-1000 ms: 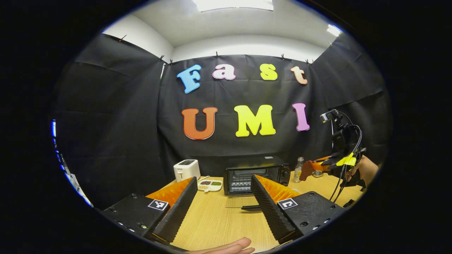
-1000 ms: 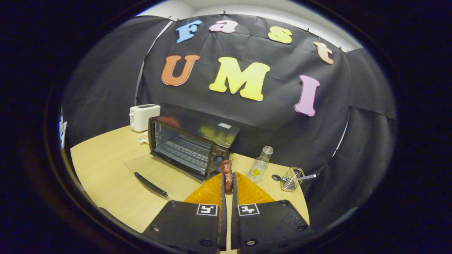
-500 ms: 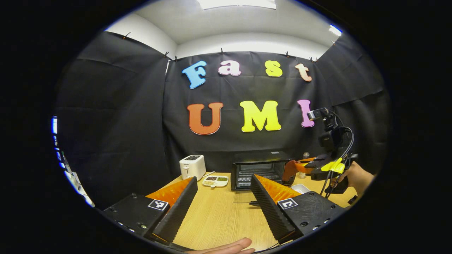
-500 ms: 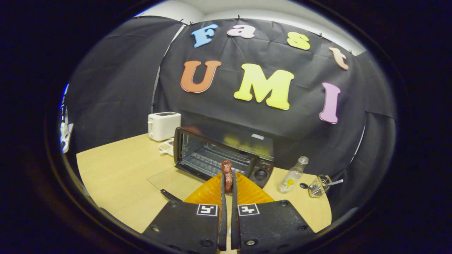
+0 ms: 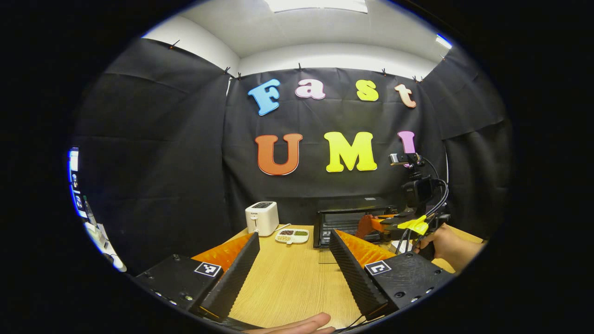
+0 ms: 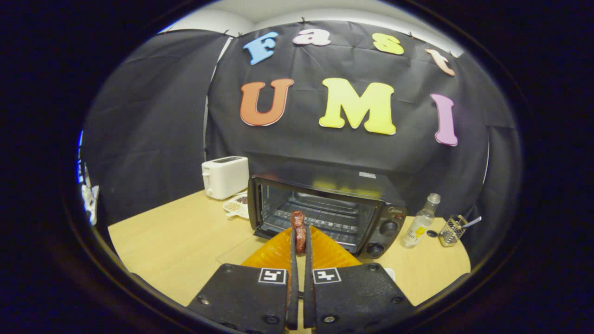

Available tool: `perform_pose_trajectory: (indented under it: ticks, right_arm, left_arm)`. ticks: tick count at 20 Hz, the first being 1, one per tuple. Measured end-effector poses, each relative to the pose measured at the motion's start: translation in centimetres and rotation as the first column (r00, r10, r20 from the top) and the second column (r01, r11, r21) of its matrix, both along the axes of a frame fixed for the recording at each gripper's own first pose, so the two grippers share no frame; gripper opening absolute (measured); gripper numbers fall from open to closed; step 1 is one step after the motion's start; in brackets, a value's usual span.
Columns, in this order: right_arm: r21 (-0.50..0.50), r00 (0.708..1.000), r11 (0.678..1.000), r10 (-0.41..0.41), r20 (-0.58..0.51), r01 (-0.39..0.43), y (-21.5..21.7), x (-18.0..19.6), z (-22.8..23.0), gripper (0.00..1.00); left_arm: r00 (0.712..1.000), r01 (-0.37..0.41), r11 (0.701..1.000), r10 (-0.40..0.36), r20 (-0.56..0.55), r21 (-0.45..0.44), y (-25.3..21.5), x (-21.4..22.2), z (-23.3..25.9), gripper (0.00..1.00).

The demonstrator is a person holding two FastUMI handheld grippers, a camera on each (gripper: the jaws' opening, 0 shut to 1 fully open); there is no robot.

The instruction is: Open the electric oven with the left hand, put the food in, and close the electric oven.

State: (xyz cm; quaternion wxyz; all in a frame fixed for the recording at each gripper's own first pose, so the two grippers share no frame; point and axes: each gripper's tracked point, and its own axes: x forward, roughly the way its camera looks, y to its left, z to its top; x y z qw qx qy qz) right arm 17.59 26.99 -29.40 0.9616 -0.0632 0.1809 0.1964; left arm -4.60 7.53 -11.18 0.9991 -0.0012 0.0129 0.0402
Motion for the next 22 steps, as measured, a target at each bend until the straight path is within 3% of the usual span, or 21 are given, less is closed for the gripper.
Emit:
perform_pose_trajectory:
  ticks: [4, 9, 12, 15, 17, 19, 20, 22]
  right_arm:
    - [0.156, 0.995, 0.983, -0.089, -0.044, 0.095, 0.8, 1.4, -0.5, 0.07]
    - [0.374, 0.975, 0.902, -0.173, -0.142, 0.214, 1.9, 4.0, -2.2, 0.07]
    - [0.528, 0.942, 0.789, -0.193, -0.274, 0.315, 2.3, 5.8, -4.0, 0.08]
    - [0.666, 0.901, 0.621, -0.172, -0.399, 0.413, 2.6, 8.5, -5.8, 0.05]
    - [0.706, 0.864, 0.512, -0.175, -0.472, 0.490, 2.5, 11.1, -7.2, 0.07]
    - [0.700, 0.827, 0.452, -0.194, -0.528, 0.553, 2.3, 12.8, -9.4, 0.08]
    - [0.714, 0.826, 0.420, -0.207, -0.525, 0.560, 2.1, 13.7, -9.8, 0.07]
    - [0.732, 0.829, 0.392, -0.225, -0.512, 0.558, 2.2, 15.6, -10.1, 0.07]
  left_arm:
    - [1.000, -0.002, 1.000, 0.002, 0.010, -0.010, 0.6, -0.7, -0.3, 0.96]
    - [0.998, 0.018, 1.000, -0.018, 0.053, 0.000, 0.3, -1.3, 0.5, 0.96]
    - [0.997, 0.019, 1.000, -0.018, 0.076, -0.008, 0.5, -1.6, 0.8, 0.96]
    - [0.997, 0.012, 1.000, -0.010, 0.078, -0.022, 1.3, -1.6, 0.5, 0.96]
    - [0.997, -0.014, 1.000, 0.016, 0.075, -0.022, 2.4, -1.5, 0.1, 0.96]
    - [0.996, -0.044, 0.999, 0.047, 0.071, -0.032, 3.5, -1.5, -0.4, 0.96]
    - [0.994, -0.071, 0.997, 0.074, 0.077, -0.041, 4.3, -1.4, -0.4, 0.96]
    - [0.993, -0.088, 0.994, 0.092, 0.073, -0.062, 4.7, -1.1, -0.9, 0.96]
